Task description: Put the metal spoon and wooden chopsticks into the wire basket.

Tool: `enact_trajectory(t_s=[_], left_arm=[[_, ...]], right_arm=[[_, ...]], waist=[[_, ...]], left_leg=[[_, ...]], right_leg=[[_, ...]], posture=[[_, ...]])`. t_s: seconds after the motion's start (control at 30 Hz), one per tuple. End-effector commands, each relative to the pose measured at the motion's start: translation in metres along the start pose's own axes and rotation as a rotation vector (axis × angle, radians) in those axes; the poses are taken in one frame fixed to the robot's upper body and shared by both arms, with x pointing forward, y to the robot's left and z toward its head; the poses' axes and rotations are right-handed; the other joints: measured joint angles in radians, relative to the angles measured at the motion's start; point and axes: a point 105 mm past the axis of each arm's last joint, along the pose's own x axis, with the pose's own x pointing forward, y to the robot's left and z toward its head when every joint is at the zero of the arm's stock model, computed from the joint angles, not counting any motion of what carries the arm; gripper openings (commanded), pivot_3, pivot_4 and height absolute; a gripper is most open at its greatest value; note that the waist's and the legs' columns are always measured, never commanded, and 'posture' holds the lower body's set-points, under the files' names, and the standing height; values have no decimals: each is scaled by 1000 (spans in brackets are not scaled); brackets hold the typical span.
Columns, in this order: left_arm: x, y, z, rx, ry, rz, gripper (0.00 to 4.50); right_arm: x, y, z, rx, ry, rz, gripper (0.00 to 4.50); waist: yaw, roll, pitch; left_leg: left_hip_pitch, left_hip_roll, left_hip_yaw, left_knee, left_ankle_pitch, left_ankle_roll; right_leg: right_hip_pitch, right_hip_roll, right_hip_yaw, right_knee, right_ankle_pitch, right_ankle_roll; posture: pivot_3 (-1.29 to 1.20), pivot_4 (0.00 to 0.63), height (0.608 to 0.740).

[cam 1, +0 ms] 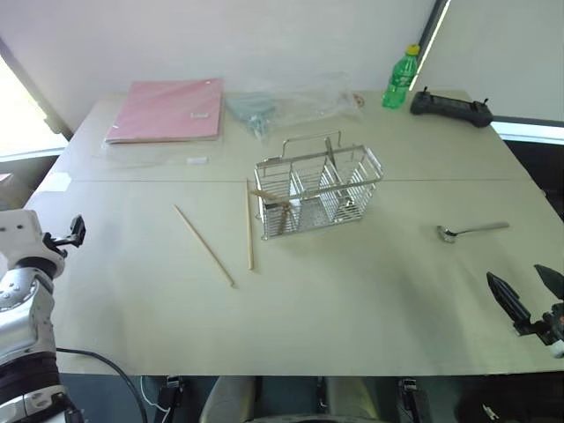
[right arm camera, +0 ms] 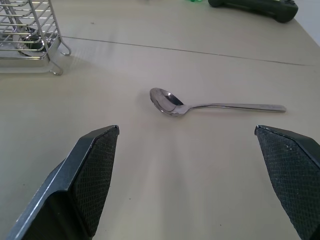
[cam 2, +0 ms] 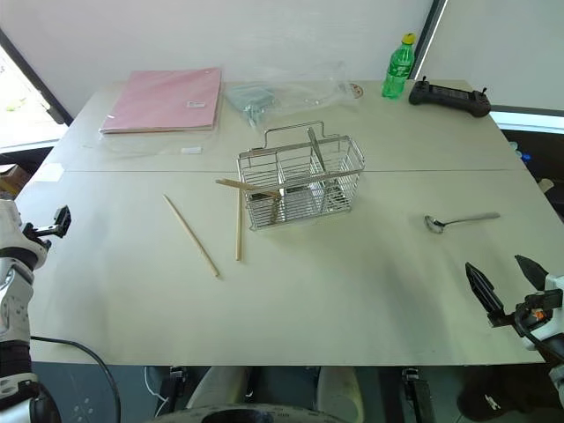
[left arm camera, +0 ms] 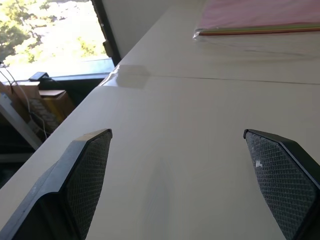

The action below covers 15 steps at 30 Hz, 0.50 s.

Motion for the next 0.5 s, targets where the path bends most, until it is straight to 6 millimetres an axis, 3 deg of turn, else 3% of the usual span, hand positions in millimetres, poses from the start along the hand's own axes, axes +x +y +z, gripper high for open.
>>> enact_trajectory(t_s=[0.03,0.5], left_arm=[[2,-2,14,16,-37,-8,4452],[5,-13,14,-22,-35,-65,4452]], right_arm=[[-2,-1,7,-14,-35,-13,4500],[0,-1,8,-19,-40,-15,4500]], waist=[[0,0,0],[0,0,0]], left_leg=[[0,0,0,0,0,0],[0,0,1,0,0,1]], right_leg=[[0,0,0,0,0,0],[0,0,0,0,2,-3]], posture=[[0,150,709],[0,150,709]])
